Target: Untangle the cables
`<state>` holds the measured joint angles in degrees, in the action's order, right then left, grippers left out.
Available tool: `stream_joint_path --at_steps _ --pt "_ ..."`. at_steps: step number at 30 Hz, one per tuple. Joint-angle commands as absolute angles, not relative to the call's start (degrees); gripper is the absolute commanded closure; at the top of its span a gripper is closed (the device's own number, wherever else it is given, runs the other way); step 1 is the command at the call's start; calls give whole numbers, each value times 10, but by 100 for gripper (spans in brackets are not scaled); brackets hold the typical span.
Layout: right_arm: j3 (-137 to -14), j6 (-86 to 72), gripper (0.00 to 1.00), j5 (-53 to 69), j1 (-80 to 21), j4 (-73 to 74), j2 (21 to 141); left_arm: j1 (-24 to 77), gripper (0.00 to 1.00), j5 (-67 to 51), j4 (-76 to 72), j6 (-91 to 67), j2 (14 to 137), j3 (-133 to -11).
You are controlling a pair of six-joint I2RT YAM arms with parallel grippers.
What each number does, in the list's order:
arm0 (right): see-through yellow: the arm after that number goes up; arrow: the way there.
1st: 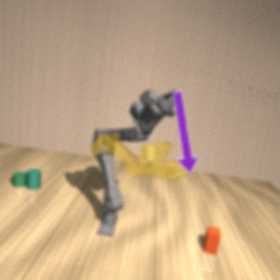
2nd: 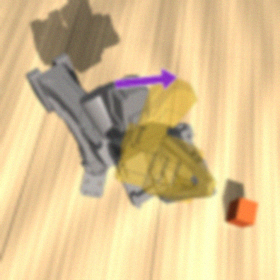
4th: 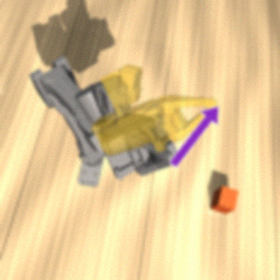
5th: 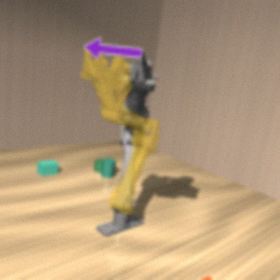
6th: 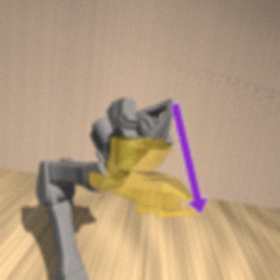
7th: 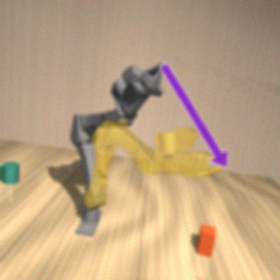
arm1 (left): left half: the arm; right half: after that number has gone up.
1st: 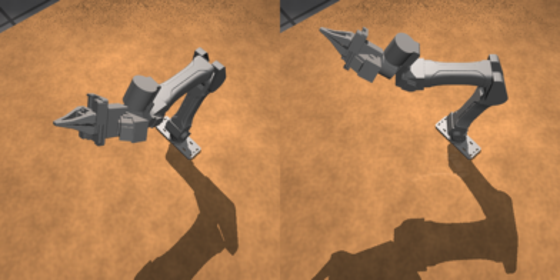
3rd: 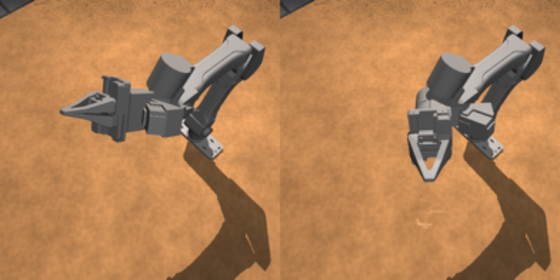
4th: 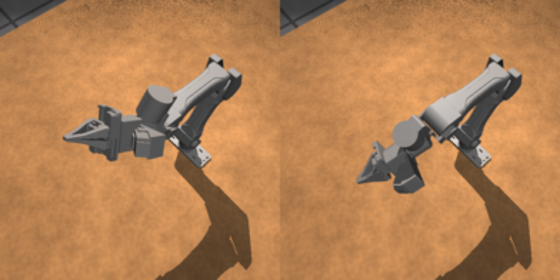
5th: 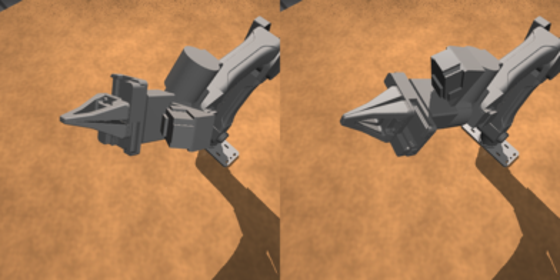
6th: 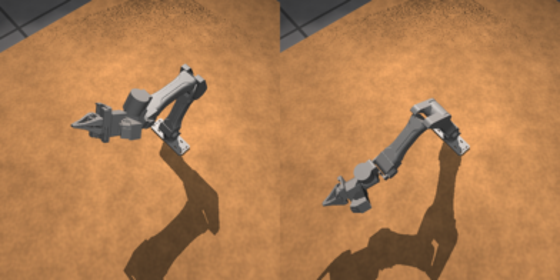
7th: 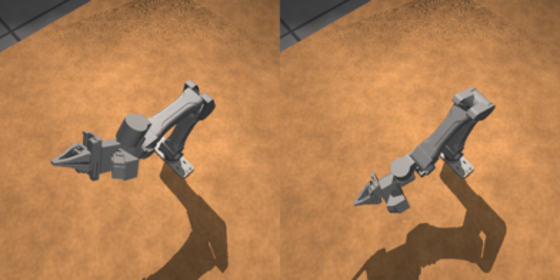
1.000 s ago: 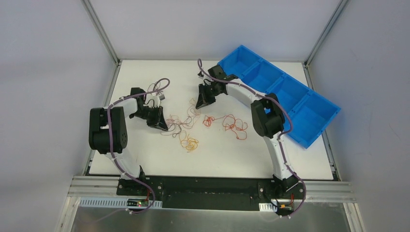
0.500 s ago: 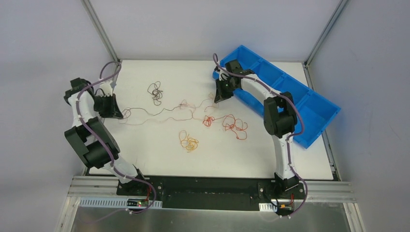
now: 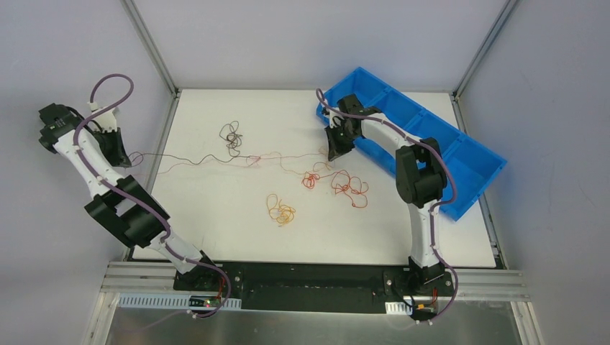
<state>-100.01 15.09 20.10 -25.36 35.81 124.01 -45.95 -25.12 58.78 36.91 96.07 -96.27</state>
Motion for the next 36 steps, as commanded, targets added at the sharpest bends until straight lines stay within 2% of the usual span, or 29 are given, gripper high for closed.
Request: stream_joint_path --at_steps 1,9,16,28,31,36 --pt "-997 181 100 191 -250 387 1206 -480 100 -237 618 386 974 -1012" --pt "-985 199 100 177 -243 399 1206 -510 100 -227 622 367 1000 -1091" --pt "-1017 166 100 244 -253 403 1206 -494 100 -457 710 368 952 -1121" --pt "-1067 138 100 304 -286 398 1185 -409 100 -620 736 198 875 -1253" --pt "-1077 126 100 311 -287 398 1184 -392 100 -630 736 187 850 -1215" --pt "-1109 81 100 351 -289 375 1177 -380 100 -582 737 262 795 -1014"
